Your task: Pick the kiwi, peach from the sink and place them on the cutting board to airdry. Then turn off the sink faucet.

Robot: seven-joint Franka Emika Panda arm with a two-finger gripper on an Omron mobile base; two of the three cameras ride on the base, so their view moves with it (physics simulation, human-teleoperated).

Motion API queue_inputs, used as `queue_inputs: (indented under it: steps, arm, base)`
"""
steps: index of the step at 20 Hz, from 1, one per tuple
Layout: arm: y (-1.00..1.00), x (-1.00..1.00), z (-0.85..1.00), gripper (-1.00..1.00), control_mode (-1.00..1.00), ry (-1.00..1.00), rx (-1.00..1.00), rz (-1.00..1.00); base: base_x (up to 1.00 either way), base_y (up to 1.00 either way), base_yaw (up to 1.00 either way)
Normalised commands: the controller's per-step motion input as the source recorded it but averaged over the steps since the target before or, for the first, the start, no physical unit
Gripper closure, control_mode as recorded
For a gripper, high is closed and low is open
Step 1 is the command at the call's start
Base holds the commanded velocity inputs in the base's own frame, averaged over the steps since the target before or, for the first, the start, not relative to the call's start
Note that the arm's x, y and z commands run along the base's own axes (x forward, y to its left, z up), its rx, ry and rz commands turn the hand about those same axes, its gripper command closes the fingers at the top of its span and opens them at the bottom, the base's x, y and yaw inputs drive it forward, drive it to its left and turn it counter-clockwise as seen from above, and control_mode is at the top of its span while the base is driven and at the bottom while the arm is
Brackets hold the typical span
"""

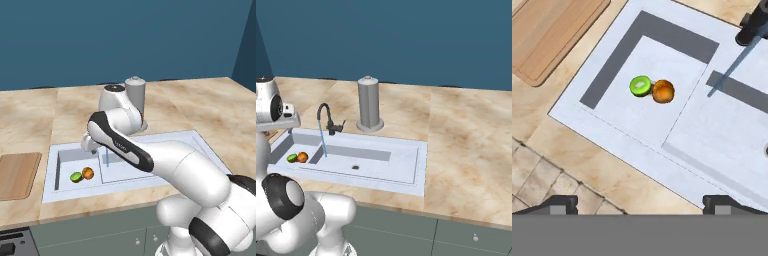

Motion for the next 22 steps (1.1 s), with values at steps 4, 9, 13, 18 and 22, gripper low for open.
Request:
queue_inputs:
  steps: [4,9,13,18,22]
  arm:
    - [0.32,0.01,-0.23,-1.00,-1.00,0.00,0.00,0.11]
    - [0.17,0.11,-0.20,-1.00,-1.00,0.00,0.00,0.08]
    - [0.18,0.13,-0.19,-1.00,-1.00,0.00,0.00,0.04]
    - [0.18,0.17,-0.23,-1.00,-1.00,0.00,-0.03,0.00]
    - [0.02,0.17,-0.29,-1.00,-1.00,0.00,-0.01,-0.01]
  base:
    - [0.00,0.00,0.00]
    - [0.00,0.00,0.00]
    - [0.00,0.00,0.00]
    - [0.00,0.00,0.00]
    - [0.00,0.00,0.00]
